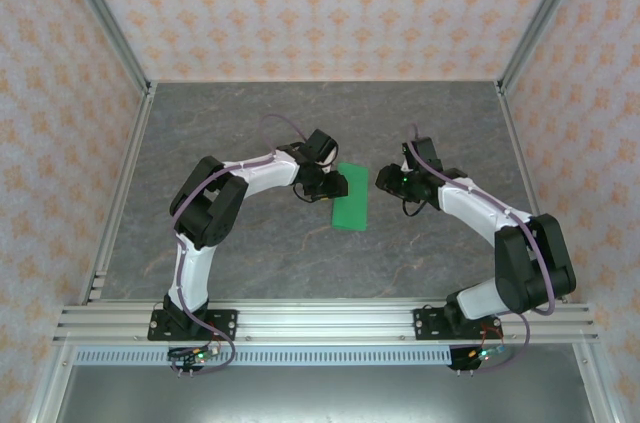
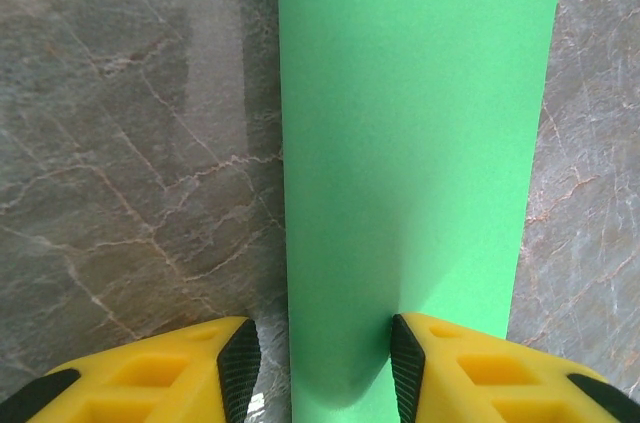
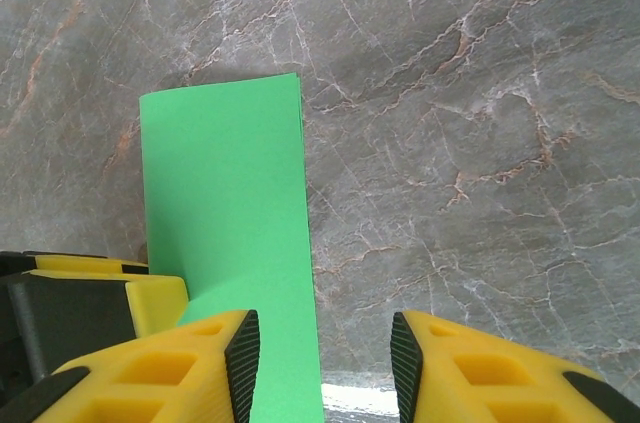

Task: Fold a paper plane with a square sheet of paper (fold left side to right side)
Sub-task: Hold the square sheet of paper at the center of the table.

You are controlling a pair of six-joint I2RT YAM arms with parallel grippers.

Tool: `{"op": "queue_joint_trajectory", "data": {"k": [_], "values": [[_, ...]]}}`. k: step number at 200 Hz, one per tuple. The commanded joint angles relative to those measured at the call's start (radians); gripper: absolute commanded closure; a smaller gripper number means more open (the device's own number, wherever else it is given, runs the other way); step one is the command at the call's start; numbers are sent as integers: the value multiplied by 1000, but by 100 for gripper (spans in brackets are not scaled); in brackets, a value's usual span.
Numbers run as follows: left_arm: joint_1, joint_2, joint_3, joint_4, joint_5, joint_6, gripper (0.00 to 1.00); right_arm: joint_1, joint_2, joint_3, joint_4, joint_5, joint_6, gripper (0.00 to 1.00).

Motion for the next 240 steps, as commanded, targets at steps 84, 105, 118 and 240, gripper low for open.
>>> {"op": "queue_joint_trajectory", "data": {"k": [84,105,118,240], "values": [[-13,70,-4,-51,-54,36,59,13,-26,-9,-23,15,-11,57],[-14,68,-5,-55,-54,43,59,13,-26,-10,-25,16,-11,57],[-13,67,-5,-54,-52,43,59,13,-26,-10,-24,17,-11,57],[-13,69,0,-62,-54,44,58,20,-6,-3,-10,-2,-1,57]]}}
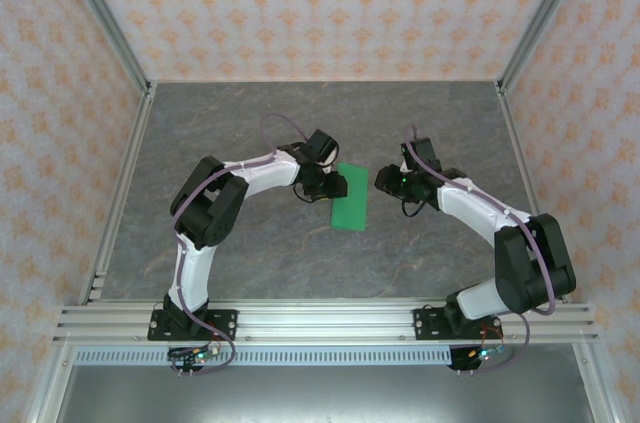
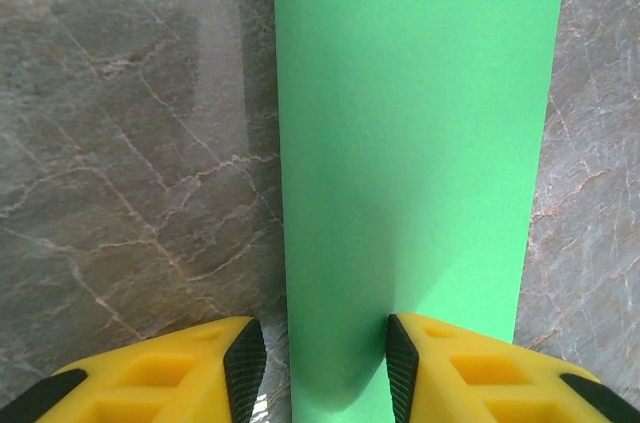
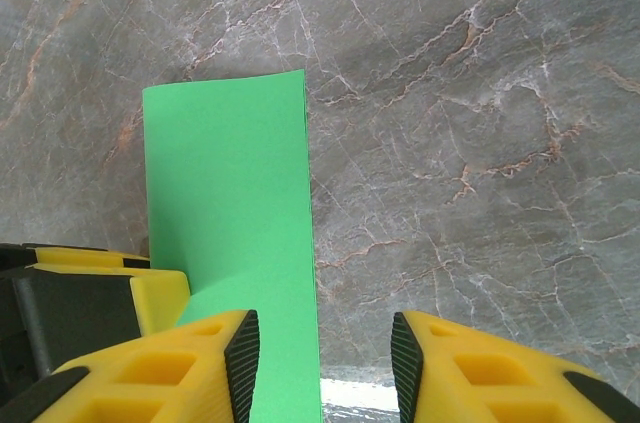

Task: Fold a paper plane with a square sheet of paper (fold left side to right side)
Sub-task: Hold the square sheet of paper at the center of the table.

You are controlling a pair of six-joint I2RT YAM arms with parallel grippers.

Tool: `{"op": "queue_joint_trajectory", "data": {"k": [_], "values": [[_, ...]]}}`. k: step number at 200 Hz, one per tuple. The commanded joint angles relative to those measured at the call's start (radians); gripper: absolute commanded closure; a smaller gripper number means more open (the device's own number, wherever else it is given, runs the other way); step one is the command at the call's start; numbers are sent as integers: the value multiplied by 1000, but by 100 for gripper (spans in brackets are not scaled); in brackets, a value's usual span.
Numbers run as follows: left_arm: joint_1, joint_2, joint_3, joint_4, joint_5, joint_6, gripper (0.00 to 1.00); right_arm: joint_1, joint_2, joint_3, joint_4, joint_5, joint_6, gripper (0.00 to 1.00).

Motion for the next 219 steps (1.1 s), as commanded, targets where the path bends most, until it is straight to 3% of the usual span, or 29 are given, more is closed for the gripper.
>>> {"op": "queue_joint_trajectory", "data": {"k": [1,67,132,219], "values": [[-10,67,-6,-50,-43,18,58,10,-6,-3,-7,-2,-1,57],[-10,68,-3,-52,-44,17,58,30,53,10,30,-47,25,59],[-10,68,-3,-54,-45,15,58,46,198,13,169,-162,117,83],[-10,69,-4,-48,-43,12,58,52,281,31,176,-176,122,84]]}}
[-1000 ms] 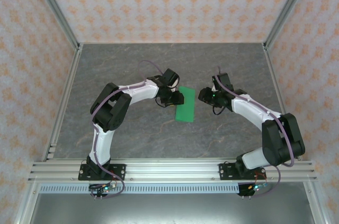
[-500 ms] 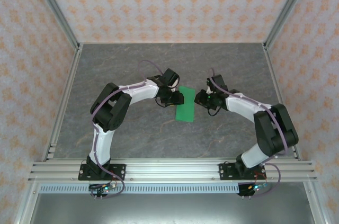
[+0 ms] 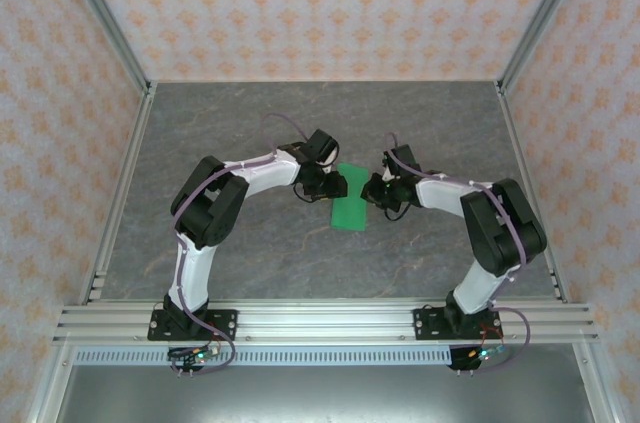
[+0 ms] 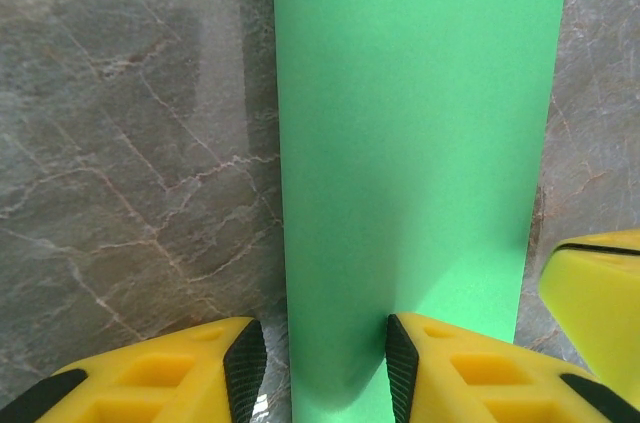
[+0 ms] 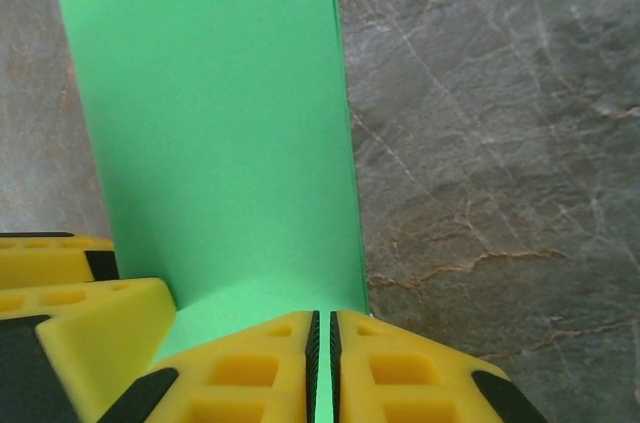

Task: Fold a paper plane with a square sheet of paper (fold left side to right side)
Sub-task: Hold the square sheet of paper at the center of the table, then first fold the square sheet of paper in half at the center of the table.

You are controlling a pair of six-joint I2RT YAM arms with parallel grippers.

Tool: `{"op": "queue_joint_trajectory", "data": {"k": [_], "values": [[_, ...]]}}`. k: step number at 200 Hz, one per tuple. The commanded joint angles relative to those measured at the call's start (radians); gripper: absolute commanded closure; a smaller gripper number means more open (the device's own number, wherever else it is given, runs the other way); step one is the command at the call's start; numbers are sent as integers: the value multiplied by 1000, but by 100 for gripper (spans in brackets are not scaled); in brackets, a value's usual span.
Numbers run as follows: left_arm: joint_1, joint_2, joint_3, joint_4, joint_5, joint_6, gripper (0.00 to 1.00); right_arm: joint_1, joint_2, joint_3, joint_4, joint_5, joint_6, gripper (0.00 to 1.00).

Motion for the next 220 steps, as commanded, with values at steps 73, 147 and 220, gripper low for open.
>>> {"op": "queue_joint_trajectory", "data": {"k": [73,147,220], "values": [[-10,25,-13,-42,-52,15,57,7,82,53,-146,76,-50,84],[-9,-139,-24,-69,-96,25,50,7,125,64,-223,125,-86,84],[-9,-135,-39,67,95,-27,61,8,136,69,-228,127,-89,84]]}}
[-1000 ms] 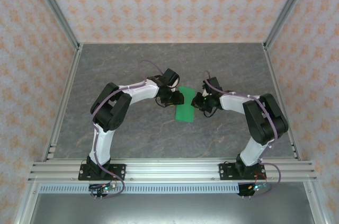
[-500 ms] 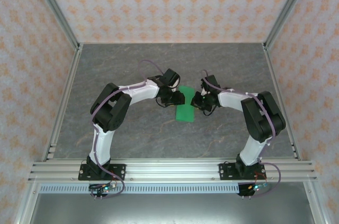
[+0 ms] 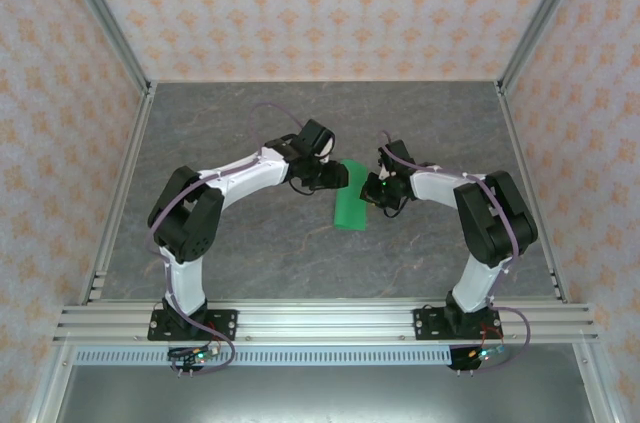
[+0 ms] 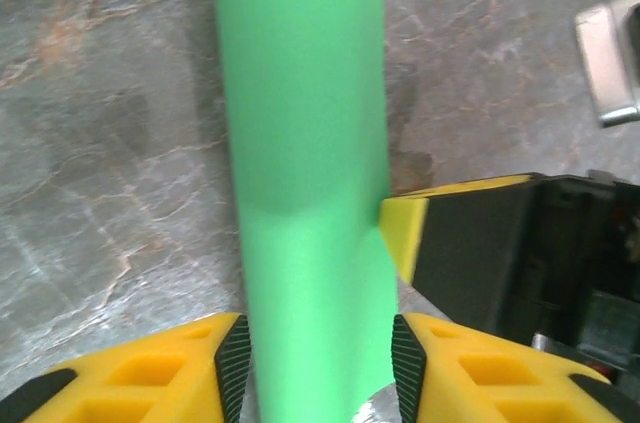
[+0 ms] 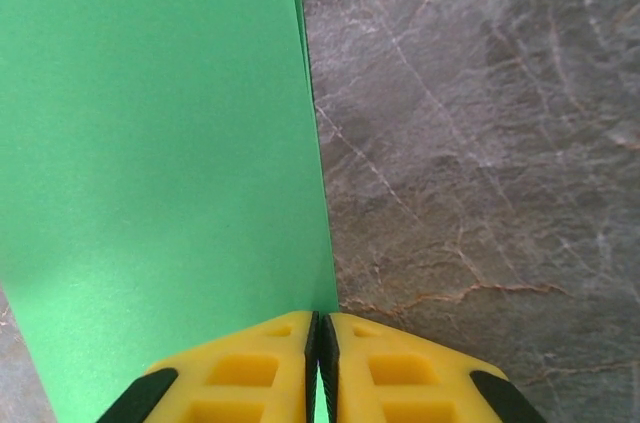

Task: Fold a paper plane with a square sheet of paper (fold left side to right side)
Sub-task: First fold the square sheet of paper in half at the center of the table.

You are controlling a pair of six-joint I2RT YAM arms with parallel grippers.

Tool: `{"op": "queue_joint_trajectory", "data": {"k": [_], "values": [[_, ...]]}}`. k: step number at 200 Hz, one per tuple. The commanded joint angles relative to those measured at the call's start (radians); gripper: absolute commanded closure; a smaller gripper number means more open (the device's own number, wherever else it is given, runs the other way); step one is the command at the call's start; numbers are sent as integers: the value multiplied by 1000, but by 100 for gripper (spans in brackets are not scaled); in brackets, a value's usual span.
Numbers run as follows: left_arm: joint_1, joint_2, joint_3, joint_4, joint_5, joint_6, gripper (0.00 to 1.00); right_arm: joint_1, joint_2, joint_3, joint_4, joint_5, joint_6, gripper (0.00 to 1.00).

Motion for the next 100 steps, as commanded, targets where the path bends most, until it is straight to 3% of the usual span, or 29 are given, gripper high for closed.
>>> {"op": "queue_joint_trajectory", "data": {"k": [1,53,100], "values": [[-1,40,-11,71,99,-25,61,1,66,-23,-103,100,-21,84],[-1,117,-4,139,167,-55,69,3,73,-16,-112,100,-28,84],[-1,147,16,27,54,-9,69,2,84,-8,-124,100,-34,84]]}}
